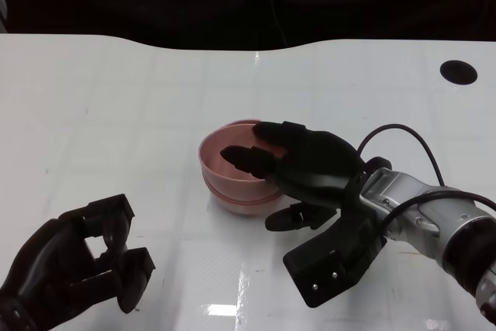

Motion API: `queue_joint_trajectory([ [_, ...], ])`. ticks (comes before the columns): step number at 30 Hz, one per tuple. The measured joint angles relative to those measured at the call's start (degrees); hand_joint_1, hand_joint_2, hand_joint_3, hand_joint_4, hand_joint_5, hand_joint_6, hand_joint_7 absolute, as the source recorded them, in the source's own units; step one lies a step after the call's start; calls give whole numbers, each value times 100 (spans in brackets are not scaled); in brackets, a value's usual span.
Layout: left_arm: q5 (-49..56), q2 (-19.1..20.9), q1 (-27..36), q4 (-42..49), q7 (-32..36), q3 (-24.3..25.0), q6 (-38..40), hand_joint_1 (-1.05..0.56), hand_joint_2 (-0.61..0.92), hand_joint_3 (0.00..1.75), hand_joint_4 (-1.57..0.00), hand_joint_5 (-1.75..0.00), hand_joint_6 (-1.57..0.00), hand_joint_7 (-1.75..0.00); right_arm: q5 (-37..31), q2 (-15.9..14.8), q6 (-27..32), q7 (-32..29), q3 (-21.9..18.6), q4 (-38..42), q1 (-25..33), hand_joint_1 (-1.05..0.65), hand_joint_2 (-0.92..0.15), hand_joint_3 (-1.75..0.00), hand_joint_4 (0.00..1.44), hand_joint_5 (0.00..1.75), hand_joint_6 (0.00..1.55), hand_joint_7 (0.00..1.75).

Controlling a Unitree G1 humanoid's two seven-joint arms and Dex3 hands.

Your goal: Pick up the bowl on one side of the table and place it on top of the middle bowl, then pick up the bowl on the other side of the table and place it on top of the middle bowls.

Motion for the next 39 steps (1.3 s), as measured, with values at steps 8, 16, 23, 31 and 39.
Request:
queue_joint_trajectory([
  [8,22,-6,18,-97,99,-1,4,27,92,151,-116,-175,-97,-175,-68,-15,48,-44,79,117,12,-105,-92,-81,0,0,0,0],
  [16,40,-23,19,-98,101,-5,-9,27,92,148,-114,-175,-96,-175,4,-244,-171,-186,-18,-316,126,-105,-92,-74,0,0,0,0],
  [23,12,-32,12,-106,100,0,39,25,92,146,-112,-175,-94,-175,238,-720,-412,-102,-414,-1453,482,-95,-92,-61,0,0,0,0],
  [31,5,-23,-2,-104,102,45,101,28,92,150,-114,-175,-96,-175,787,-902,-1385,-1470,-1167,-1672,1251,-56,-92,-27,22,9,35,8],
  [39,-9,31,-48,65,-40,104,91,28,92,155,-123,-175,-101,-175,1414,-959,-2238,-2328,-2032,-1556,2187,-33,-92,-18,54,10,60,6],
])
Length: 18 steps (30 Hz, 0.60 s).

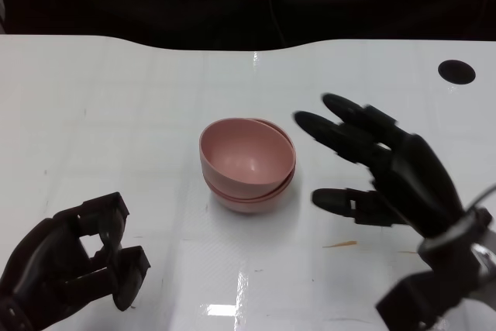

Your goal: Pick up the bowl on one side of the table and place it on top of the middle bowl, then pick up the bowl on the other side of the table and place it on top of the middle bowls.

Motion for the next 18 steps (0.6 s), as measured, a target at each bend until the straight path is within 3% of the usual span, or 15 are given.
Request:
queue_joint_trajectory([
  [3,-12,25,-20,117,-146,12,-33,27,91,154,-125,-175,-102,-175,181,-65,-292,-57,-253,41,264,-28,-92,-17,68,11,66,5],
  [4,-12,28,-25,140,-157,18,-49,27,92,154,-126,-175,-102,-175,267,-91,-352,-41,-325,43,348,-24,-92,-17,81,17,72,7],
  [7,-11,35,-59,175,-158,48,-68,28,92,155,-126,-175,-102,-175,637,-60,-538,-24,-619,20,665,-16,-92,-16,103,26,84,9],
  [10,-12,37,-87,220,-178,78,-73,28,92,154,-127,-175,-102,-175,1121,82,-633,212,-830,-89,994,-14,-92,-16,116,41,103,9],
  [14,4,49,-100,220,-192,83,-73,27,92,152,-126,-175,-100,-175,1898,274,-640,888,-969,-334,1366,-12,-92,-23,109,116,135,11],
  [16,21,55,-99,195,-189,87,-72,28,92,151,-125,-175,-99,-175,2280,399,-572,1304,-994,-516,1553,-12,-89,-31,105,134,138,17],
  [18,30,59,-99,172,-183,89,-72,27,92,151,-124,-175,-98,-175,2647,546,-432,1672,-1037,-723,1742,-13,-65,-82,93,159,112,74],
])
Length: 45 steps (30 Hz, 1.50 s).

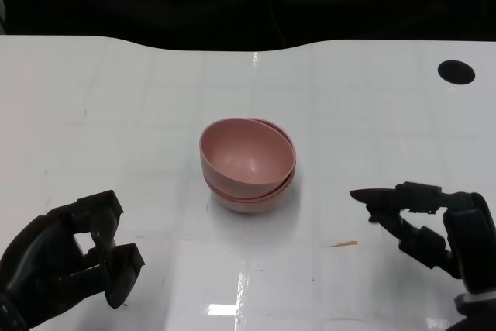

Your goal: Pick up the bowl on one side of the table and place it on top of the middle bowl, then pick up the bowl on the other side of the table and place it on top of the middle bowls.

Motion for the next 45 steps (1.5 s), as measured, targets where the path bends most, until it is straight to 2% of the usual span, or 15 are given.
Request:
queue_joint_trajectory([
  [2,-2,2,5,-26,34,14,20,26,92,148,-122,-175,-95,-175,433,163,283,381,-52,-291,228,-12,-56,-106,85,171,93,112],
  [4,-6,1,10,-53,100,40,83,26,92,148,-122,-175,-94,-175,779,317,618,732,-94,-597,466,-11,-55,-110,82,174,86,124],
  [5,-7,0,12,-60,130,42,100,26,92,147,-120,-175,-91,-175,935,389,736,892,-112,-704,565,-9,-59,-110,79,174,79,135],
  [8,-7,-7,34,-80,151,43,104,26,92,147,-118,-175,-88,-175,1519,634,904,1388,-180,-803,772,-7,-64,-109,78,175,70,150],
  [12,-13,-15,46,-92,171,44,107,25,92,148,-116,-175,-87,-175,1820,817,995,1861,-343,-807,882,-7,-67,-109,79,175,67,157],
  [15,-78,-23,59,-124,199,62,163,25,92,149,-115,-175,-87,-175,2244,884,1021,2466,-390,-758,902,-7,-68,-109,80,175,66,160],
  [26,-119,-23,99,-46,126,81,64,23,92,149,-115,-175,-92,-175,3048,1453,1172,3511,-783,-684,1017,-13,-69,-102,88,175,63,169],
  [38,-120,-23,110,-163,169,76,67,26,92,153,-116,-175,-94,-175,3136,1606,1435,3958,-1133,-704,1019,-11,-67,-105,89,175,61,171],
  [45,-135,-23,119,-164,173,77,94,28,92,156,-123,-175,-100,-175,3081,1734,1387,4050,-1271,-613,1006,-10,-63,-111,90,175,62,172],
])
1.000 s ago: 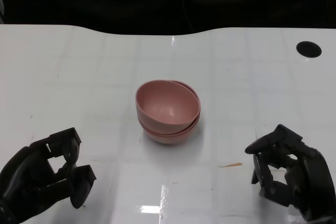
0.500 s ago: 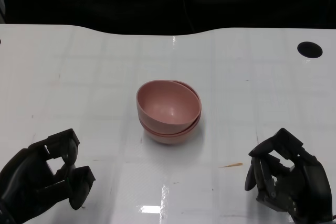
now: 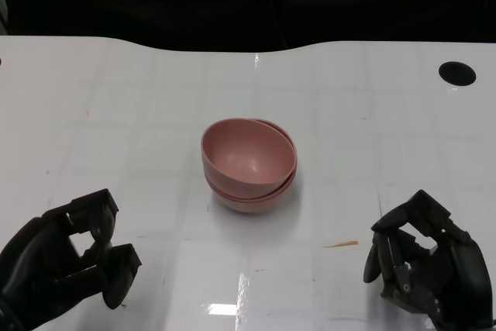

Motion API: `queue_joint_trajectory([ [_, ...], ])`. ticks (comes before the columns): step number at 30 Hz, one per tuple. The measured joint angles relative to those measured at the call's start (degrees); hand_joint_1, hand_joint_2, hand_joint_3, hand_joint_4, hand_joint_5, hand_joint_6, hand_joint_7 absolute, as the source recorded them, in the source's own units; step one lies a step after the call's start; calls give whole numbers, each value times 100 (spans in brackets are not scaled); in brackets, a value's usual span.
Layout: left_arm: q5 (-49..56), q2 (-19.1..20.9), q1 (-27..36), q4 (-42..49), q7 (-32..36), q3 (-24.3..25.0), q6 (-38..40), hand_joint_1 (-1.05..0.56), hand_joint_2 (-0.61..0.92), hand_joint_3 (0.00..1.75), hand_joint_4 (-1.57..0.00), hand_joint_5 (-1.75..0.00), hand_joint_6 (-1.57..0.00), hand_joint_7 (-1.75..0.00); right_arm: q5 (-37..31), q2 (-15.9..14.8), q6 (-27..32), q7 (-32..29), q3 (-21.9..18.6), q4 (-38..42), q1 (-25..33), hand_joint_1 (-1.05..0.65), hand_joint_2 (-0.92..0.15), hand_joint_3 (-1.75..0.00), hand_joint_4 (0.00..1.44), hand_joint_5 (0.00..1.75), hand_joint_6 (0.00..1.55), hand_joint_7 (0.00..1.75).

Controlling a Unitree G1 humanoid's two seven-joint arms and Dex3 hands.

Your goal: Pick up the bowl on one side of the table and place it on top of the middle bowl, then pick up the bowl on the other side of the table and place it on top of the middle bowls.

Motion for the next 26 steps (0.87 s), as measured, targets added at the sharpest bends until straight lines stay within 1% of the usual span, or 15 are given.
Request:
queue_joint_trajectory([
  [10,4,-2,1,-1,32,-3,-6,27,92,154,-124,-175,-100,-175,-92,39,-92,47,-160,153,-54,-11,-62,-112,89,175,62,172],
  [21,4,-6,9,-41,37,-3,-7,26,92,153,-123,-175,-98,-175,-246,94,-266,46,-202,237,-86,-10,-63,-112,89,175,62,173],
  [26,-52,-67,23,-118,233,23,94,24,92,151,-122,-175,-96,-175,-213,131,-304,144,-208,341,-98,-10,-62,-113,89,175,62,173],
])
